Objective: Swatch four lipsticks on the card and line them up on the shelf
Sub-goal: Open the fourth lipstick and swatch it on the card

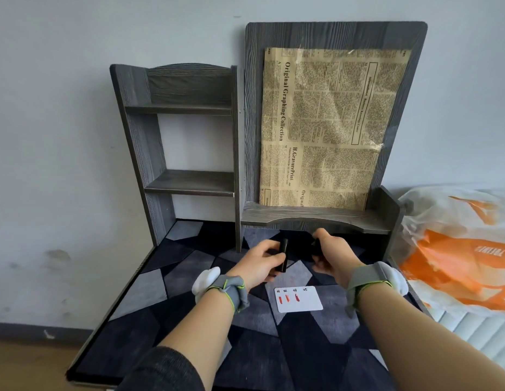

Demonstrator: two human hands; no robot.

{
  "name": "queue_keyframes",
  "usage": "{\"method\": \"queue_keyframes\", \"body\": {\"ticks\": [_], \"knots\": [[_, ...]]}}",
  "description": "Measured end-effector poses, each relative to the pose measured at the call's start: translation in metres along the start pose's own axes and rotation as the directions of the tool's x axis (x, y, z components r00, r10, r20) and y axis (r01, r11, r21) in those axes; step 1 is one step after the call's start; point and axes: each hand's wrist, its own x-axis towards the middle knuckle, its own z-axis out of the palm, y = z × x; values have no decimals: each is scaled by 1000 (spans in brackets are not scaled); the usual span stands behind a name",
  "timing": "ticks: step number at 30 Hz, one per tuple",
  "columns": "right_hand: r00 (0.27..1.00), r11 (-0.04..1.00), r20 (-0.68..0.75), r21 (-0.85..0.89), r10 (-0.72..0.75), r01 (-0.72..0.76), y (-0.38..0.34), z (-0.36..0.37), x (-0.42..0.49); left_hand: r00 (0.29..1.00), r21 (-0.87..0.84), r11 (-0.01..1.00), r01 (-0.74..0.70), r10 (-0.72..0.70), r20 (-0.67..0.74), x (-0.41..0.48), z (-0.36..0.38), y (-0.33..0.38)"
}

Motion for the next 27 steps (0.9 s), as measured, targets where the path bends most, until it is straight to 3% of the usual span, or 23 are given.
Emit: {"method": "queue_keyframes", "body": {"ticks": [4,7,15,27], "knots": [[988,991,156,129,18,-38,4,0,-4,994,-35,996,-79,76,-84,4,-1,0],[969,992,246,122,6,-37,7,-2,-7,980,-77,987,-138,125,-153,7,1,1],[893,974,448,185,35,-131,7,4,-14,968,-187,960,-207,173,-185,9,6,3],[909,914,410,333,82,-233,5,6,-13,942,-146,943,-299,267,-203,8,8,9]]}}
